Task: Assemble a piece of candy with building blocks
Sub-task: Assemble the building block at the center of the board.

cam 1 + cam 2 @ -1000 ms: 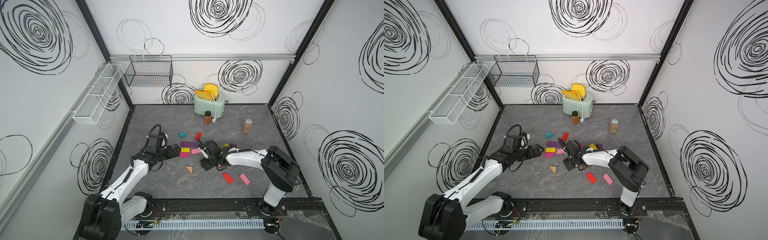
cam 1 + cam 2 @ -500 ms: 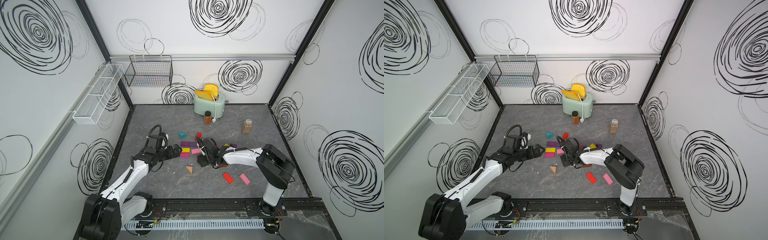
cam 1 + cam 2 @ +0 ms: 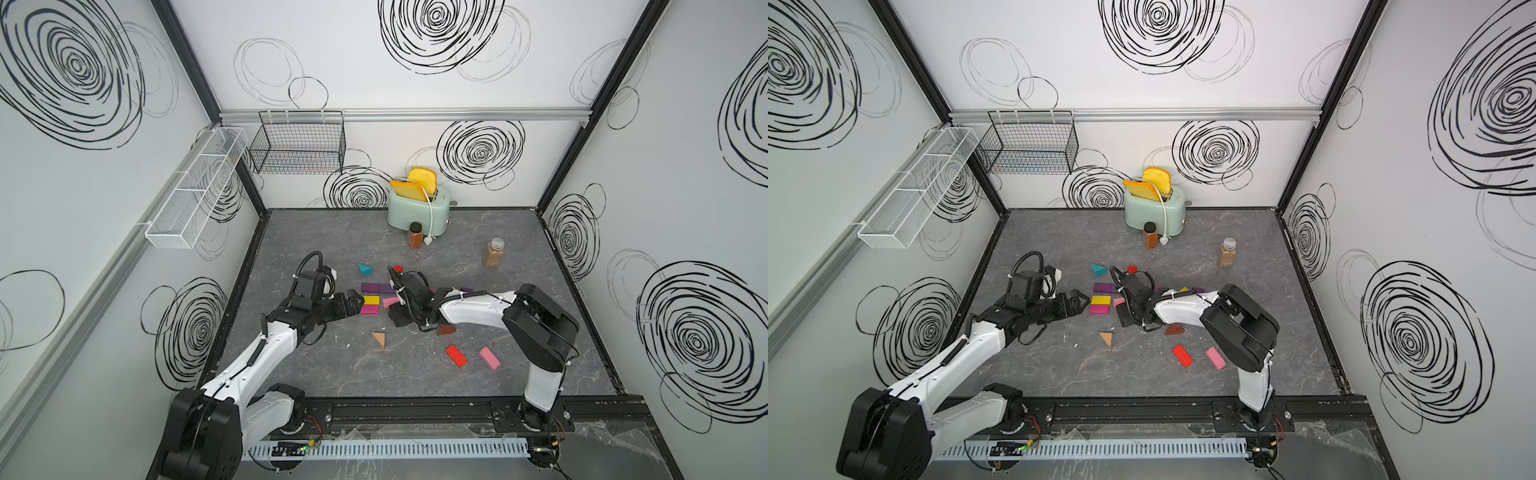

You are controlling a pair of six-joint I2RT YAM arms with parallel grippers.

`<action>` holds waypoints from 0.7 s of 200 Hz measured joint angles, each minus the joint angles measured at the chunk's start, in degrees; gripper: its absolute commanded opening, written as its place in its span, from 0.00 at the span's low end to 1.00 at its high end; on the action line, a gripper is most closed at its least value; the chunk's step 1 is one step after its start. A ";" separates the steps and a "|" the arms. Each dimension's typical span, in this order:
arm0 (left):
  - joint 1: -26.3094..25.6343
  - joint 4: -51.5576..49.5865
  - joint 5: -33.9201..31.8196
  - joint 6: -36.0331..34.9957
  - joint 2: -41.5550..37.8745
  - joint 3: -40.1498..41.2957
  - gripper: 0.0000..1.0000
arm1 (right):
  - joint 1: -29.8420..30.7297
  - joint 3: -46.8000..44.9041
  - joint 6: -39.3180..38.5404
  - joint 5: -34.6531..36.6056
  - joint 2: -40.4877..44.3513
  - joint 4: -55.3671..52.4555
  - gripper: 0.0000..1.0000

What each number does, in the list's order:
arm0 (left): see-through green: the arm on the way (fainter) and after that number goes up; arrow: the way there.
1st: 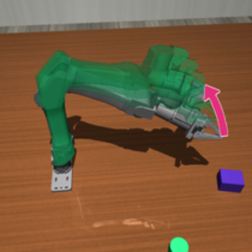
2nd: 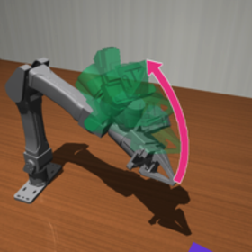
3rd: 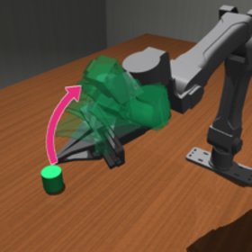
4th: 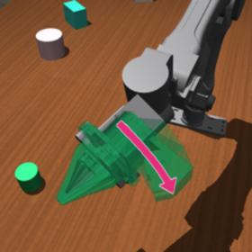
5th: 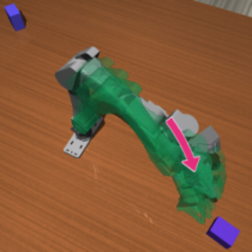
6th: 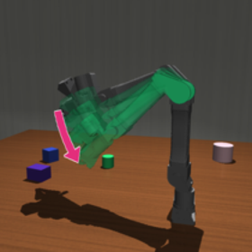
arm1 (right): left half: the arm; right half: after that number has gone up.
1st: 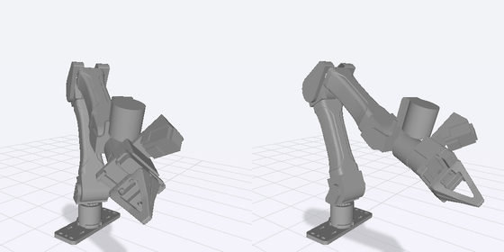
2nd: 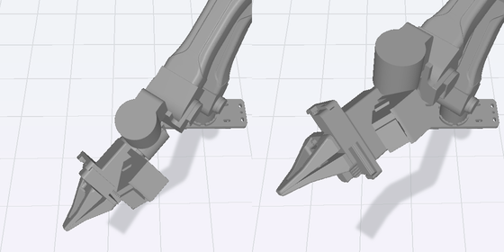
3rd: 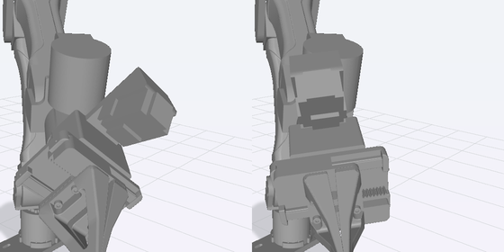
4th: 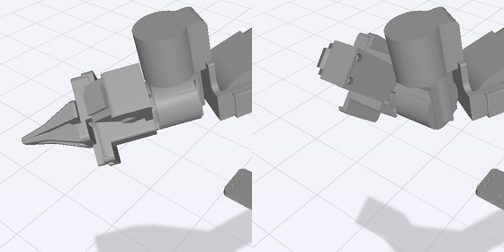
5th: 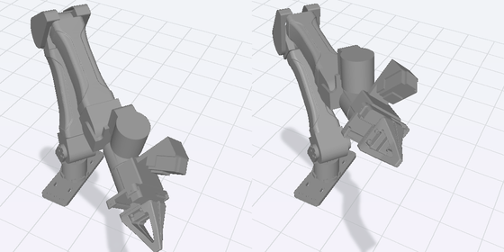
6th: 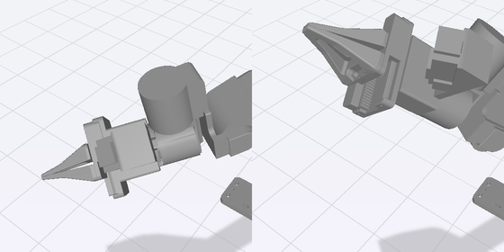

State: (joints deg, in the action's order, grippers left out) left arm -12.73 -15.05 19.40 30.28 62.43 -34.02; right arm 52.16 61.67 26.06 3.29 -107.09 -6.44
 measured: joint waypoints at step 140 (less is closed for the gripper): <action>0.02 0.20 0.00 0.42 -0.15 0.61 0.98 | -0.79 0.81 0.35 -0.48 0.44 0.76 0.79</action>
State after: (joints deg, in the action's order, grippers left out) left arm -12.71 -14.85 19.40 30.70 62.28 -33.41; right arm 51.37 62.48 26.41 2.81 -106.65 -5.67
